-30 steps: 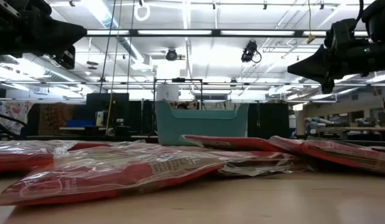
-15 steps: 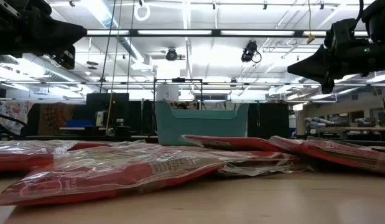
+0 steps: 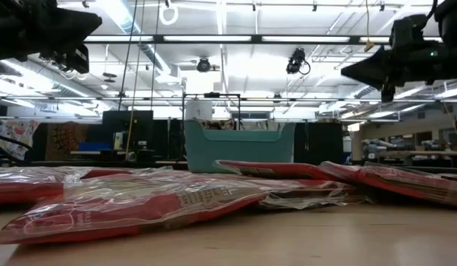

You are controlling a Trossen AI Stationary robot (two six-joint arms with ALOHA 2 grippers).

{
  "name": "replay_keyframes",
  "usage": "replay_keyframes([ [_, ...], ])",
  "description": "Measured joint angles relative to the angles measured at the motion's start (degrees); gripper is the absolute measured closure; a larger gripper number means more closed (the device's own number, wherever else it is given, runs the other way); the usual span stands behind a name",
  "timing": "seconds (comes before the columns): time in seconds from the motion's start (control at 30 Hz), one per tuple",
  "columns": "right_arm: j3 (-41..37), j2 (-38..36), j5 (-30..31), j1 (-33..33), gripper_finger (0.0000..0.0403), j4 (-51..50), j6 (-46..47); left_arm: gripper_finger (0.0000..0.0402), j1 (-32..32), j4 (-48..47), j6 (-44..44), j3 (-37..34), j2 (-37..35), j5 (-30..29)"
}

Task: Sort popcorn bags into baskets
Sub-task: Put the red popcorn bag into the bin

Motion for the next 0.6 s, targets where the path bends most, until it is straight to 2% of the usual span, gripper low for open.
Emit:
replay_keyframes([
  [0.13, 0.0, 0.0, -2.9, 0.0, 0.038, 5.3, -1.1, 0.0379, 0.0, 4.1, -3.3, 0.0, 0.1, -0.6],
  [0.23, 0.0, 0.1, -3.1, 0.0, 0.038, 8.0, -1.0, 0.0379, 0.0, 3.7, -5.3, 0.4, 1.7, -2.3],
  [0.43, 0.0, 1.4, -3.6, -0.7, 0.0382, 9.4, -0.6, 0.0379, 0.0, 3.7, -9.3, 1.8, 9.6, -8.7],
  [0.6, 0.4, 4.7, -7.5, -2.8, 0.0394, 8.0, 2.1, 0.0379, 0.0, 4.1, -10.8, 4.4, 17.3, -8.3],
])
